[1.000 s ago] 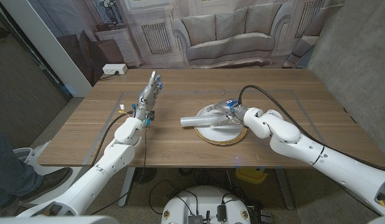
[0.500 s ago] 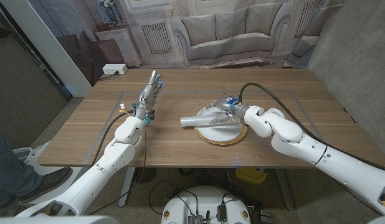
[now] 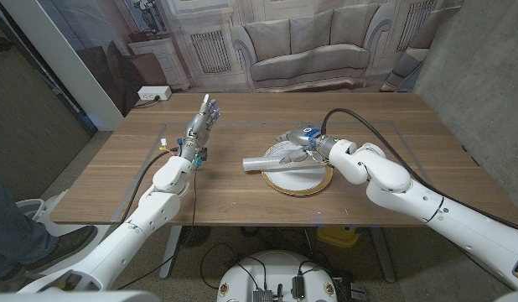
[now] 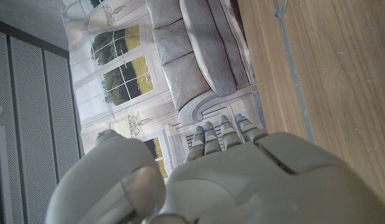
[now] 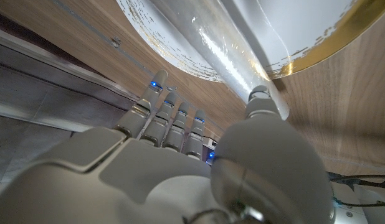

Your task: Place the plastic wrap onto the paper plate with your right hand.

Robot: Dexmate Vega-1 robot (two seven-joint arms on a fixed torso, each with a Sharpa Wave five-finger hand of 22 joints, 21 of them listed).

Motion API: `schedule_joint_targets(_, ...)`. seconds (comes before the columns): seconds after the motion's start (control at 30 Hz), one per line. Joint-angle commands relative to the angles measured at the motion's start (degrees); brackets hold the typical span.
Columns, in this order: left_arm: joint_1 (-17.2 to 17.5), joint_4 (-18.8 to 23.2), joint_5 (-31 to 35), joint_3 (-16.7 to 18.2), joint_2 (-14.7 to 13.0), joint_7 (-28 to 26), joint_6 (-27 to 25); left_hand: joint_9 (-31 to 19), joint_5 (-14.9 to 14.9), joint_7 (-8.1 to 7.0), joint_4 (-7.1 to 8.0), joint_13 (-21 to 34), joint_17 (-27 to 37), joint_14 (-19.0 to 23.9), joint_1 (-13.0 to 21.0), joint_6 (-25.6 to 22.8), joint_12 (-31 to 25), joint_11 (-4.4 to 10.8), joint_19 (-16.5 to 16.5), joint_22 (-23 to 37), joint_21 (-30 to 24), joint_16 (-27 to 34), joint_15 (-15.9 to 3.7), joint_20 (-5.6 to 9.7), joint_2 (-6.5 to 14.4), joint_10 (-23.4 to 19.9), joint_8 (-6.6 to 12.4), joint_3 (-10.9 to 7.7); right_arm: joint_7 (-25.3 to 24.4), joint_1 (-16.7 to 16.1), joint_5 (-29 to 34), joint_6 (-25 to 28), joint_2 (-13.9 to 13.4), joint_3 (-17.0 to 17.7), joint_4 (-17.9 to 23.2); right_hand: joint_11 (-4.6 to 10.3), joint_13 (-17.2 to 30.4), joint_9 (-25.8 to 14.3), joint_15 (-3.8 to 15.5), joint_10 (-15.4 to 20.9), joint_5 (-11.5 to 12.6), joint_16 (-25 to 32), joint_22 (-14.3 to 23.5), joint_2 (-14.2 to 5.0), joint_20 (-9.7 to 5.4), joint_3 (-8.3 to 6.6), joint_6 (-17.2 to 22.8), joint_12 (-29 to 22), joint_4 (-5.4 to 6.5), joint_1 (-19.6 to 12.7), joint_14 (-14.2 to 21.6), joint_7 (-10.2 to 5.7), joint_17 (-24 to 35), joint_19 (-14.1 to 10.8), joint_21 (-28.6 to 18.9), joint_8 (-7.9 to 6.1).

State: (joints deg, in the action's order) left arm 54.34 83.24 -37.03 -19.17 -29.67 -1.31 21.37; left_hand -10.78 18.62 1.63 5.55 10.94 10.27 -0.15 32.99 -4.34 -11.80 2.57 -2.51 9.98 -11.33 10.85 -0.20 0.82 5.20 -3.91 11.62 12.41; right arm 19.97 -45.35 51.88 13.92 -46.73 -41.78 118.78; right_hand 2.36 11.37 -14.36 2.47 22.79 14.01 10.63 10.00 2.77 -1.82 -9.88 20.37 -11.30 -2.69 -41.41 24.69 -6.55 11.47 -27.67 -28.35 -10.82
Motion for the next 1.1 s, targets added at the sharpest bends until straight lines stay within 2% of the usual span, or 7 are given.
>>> schedule_joint_targets(0.03, 0.81, 1.12, -0.3, 0.46, -0.89, 0.17, -0.4, -0.17, 0.02, -0.03, -0.14, 0.02, 0.23, -0.01, 0.23, -0.67, 0.15, -0.08, -0.48, 0.3, -0.04, -0.07, -0.31, -0.04, 0.22, -0.27, -0.09, 0.5, 0.44, -0.49, -1.08, 0.22, 0.27, 1.43, 1.75, -0.17, 0.07, -0.09, 0.9, -0.05, 0.48, 0.48, 0.2, -0.12, 0.19, 0.26, 0.08, -0.53, 0.2, 0.32, 0.08, 0.19, -0.04, -0.41, 0.15, -0.3)
schedule_joint_targets(0.43, 0.95, 1.21, -0.51, 0.58, -1.19, 0.52, -0.56, -0.17, 0.02, 0.01, -0.14, 0.02, 0.23, -0.07, 0.3, -0.67, 0.13, 0.15, -0.51, 0.3, -0.04, -0.09, -0.31, -0.06, 0.26, -0.32, -0.09, 0.63, 0.35, 0.14, -1.32, -0.48, 0.24, 2.29, 2.78, -0.16, 0.06, 0.07, 0.82, -0.07, 0.66, 0.56, 0.22, -0.33, 0.18, 0.35, -0.06, -0.68, 0.33, 0.55, 0.14, 0.31, -0.05, -0.55, 0.44, -0.37)
schedule_joint_targets(0.6, 0.78, 1.11, -0.47, 0.5, -1.09, 0.53, -0.6, -0.17, 0.02, 0.05, -0.14, 0.02, 0.23, -0.06, 0.33, -0.61, 0.16, 0.17, -0.51, 0.3, -0.04, -0.08, -0.3, -0.07, 0.29, -0.25, -0.12, 0.69, 0.35, 0.22, -2.13, -0.97, -0.03, 2.91, 3.08, -0.84, 0.04, 0.17, 0.66, 0.32, 0.73, 0.65, 0.22, -0.28, 0.19, 0.48, 0.11, -0.9, 0.38, 0.73, 0.34, 0.35, -0.09, -0.68, 0.59, -0.5)
schedule_joint_targets(0.9, 0.83, 1.2, -0.57, 0.52, -1.09, 0.64, -0.54, -0.17, 0.02, -0.05, -0.13, 0.02, 0.23, -0.04, 0.38, -0.73, 0.18, -0.21, -0.58, 0.3, -0.02, -0.07, -0.32, -0.07, 0.33, -0.19, -0.07, 0.79, 0.85, 0.65, -2.08, -1.15, -0.3, 3.5, 4.01, -0.48, 0.02, 0.28, 0.36, 0.16, 0.79, 0.61, 0.23, -0.27, 0.21, 0.65, 0.09, -0.91, 0.5, 1.02, 0.25, 0.43, -0.13, -0.8, 0.78, -0.55)
schedule_joint_targets(1.1, 1.39, 2.16, -0.75, 0.94, -1.74, 0.56, -0.77, -0.17, 0.01, -0.04, -0.12, 0.02, 0.23, -0.07, 0.42, -0.72, 0.13, 0.09, -0.59, 0.3, -0.02, -0.08, -0.28, -0.09, 0.37, -0.32, -0.08, 0.87, 1.12, 0.44, -1.69, -0.65, -0.14, 3.67, 4.81, -0.67, 0.0, 0.37, 0.17, 0.26, 0.84, 0.62, 0.23, -0.29, 0.33, 0.79, -0.01, -1.0, 0.61, 1.27, 0.25, 0.45, -0.15, -0.85, 0.95, -0.55)
